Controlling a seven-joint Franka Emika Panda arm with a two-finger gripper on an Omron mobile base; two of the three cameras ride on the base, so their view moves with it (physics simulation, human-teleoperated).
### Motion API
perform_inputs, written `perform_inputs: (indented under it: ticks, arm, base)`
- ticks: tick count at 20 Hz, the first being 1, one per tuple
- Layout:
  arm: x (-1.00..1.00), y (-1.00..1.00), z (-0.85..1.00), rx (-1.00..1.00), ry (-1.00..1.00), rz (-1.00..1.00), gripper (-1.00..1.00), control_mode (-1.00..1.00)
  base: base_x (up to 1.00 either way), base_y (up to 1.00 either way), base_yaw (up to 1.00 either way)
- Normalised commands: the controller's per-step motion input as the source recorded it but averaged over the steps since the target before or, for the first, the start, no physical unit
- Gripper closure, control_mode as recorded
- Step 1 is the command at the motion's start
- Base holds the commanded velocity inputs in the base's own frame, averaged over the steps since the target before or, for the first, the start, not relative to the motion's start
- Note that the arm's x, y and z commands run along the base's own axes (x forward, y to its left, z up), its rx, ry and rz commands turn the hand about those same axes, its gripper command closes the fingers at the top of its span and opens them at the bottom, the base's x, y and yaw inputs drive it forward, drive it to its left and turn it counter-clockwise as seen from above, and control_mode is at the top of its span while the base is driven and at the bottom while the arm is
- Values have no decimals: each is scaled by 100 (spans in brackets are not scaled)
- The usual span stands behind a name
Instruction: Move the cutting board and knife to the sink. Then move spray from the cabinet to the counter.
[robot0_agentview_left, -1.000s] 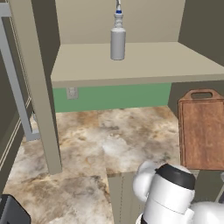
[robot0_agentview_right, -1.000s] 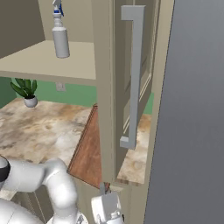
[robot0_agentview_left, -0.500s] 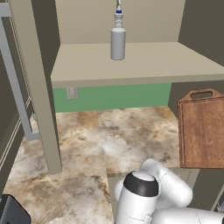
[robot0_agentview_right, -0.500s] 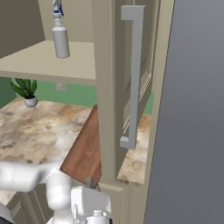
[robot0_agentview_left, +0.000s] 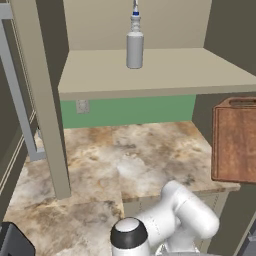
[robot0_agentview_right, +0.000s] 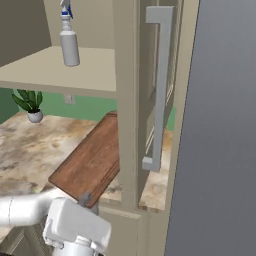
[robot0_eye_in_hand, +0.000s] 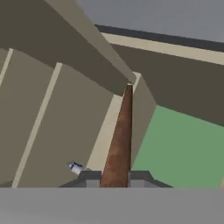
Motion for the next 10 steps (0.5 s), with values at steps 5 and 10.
perform_inputs:
  ticks: [5, 10]
  arm:
    - [-92, 11, 49, 3, 4, -17, 100, -100]
    - [-98, 31, 62, 0, 1, -9, 100, -100]
  base:
    - [0, 0, 0]
    - [0, 0, 0]
